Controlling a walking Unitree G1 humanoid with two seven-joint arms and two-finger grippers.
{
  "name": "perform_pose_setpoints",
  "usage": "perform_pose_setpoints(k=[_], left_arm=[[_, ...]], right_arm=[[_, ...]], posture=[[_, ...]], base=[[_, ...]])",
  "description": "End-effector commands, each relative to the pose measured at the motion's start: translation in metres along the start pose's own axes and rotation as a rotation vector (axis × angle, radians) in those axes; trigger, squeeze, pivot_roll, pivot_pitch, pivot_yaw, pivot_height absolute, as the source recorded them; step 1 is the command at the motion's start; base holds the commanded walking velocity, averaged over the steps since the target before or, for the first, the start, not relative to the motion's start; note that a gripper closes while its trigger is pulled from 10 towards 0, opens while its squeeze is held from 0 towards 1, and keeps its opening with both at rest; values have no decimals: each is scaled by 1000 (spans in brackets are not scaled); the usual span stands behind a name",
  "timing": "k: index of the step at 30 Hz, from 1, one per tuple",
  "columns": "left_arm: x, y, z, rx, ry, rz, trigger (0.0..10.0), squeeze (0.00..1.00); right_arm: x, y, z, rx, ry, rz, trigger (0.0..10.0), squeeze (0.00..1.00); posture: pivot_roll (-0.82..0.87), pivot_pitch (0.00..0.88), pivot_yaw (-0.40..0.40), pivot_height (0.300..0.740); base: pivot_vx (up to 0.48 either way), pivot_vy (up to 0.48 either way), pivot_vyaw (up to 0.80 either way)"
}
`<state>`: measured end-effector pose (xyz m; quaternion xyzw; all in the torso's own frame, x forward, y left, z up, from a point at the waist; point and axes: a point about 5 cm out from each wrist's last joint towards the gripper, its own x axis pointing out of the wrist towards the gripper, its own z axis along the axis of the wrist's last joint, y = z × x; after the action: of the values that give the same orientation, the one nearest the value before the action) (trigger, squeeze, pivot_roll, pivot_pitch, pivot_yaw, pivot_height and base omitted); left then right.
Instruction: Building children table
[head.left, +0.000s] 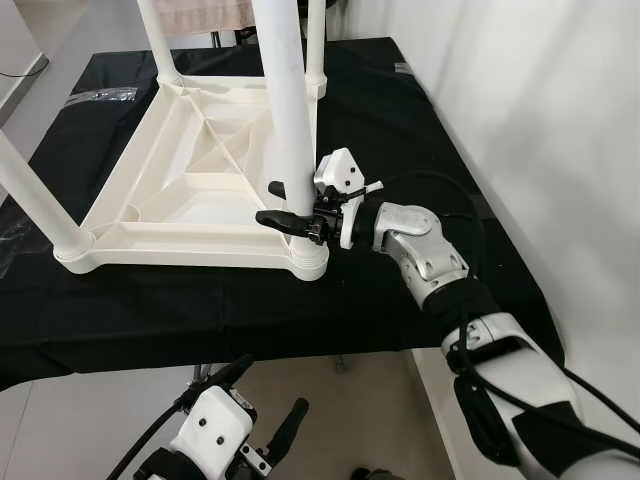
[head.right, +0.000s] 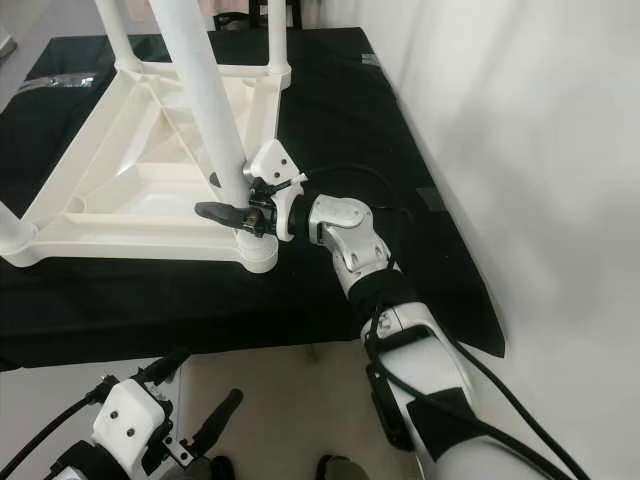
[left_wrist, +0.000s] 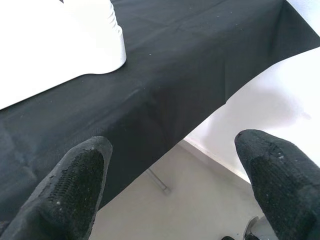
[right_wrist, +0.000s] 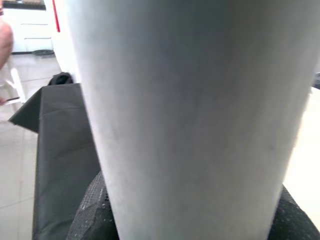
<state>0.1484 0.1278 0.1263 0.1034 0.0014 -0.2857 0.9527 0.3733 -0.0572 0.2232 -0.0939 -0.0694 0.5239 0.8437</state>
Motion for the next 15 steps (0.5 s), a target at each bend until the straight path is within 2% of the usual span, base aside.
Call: perform_pose_setpoints(k=[1, 5, 6, 12, 15], left_arm=[[-2, -1, -6, -15, 27, -8, 10000, 0], [-1, 0, -7, -12, 28, -4, 10000, 0], [0, 0, -7, -11, 29, -2, 10000, 0], [1, 1, -8, -11, 30, -3, 10000, 0], [2, 2, -9, -10, 30, -5, 10000, 0]], right_arm=[[-13, 4, -47, 228, 152, -122, 10000, 0], [-12, 12, -50, 217, 153, -191, 10000, 0], [-12, 19, -50, 224, 141, -206, 10000, 0], [-11, 29, -49, 229, 123, -201, 10000, 0], [-12, 34, -43, 213, 77, -171, 10000, 0]], posture=[[53, 221, -35, 740], [52, 217, -37, 740], [48, 215, -35, 740], [43, 210, -32, 740], [43, 208, -34, 740]], base=[[0, 0, 0], [0, 0, 0], [0, 0, 0], [0, 0, 0], [0, 0, 0]])
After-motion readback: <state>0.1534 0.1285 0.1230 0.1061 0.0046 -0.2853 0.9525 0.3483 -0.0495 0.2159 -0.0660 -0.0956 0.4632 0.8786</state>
